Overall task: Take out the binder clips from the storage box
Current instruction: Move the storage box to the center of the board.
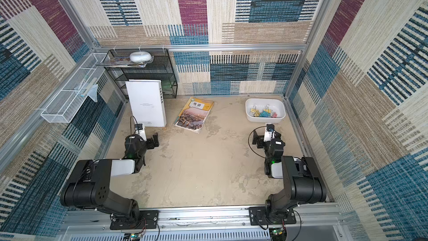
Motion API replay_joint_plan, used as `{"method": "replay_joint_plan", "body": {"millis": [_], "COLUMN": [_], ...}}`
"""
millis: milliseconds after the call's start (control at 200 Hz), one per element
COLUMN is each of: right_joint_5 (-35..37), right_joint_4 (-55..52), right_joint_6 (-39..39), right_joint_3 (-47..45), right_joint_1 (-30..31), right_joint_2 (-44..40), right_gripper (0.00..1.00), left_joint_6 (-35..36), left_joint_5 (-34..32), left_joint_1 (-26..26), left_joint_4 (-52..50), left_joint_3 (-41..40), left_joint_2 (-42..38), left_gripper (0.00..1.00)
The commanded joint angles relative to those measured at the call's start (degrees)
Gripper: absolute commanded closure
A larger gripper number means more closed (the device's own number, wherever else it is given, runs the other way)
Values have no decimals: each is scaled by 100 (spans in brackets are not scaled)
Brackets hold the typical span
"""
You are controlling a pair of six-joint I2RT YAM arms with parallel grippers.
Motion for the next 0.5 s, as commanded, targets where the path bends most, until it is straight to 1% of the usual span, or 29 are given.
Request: {"method": "replay_joint_plan", "body": {"millis": [0,496], "right_joint_5": [0,0], "right_joint_4": [69,67], "right_joint_6": [1,5], "right_joint_3": [22,22], "right_joint_1": [-1,6], "right_joint_2": [-14,-14], "right_gripper": [1,1], "left_joint_6": [10,-7], "left_joint_5": [84,102], "left_joint_1": [14,29], "left_joint_4": [-8,-3], "left_joint_3": [51,69], "left_joint_2": [1,18], "left_gripper": [1,1]}}
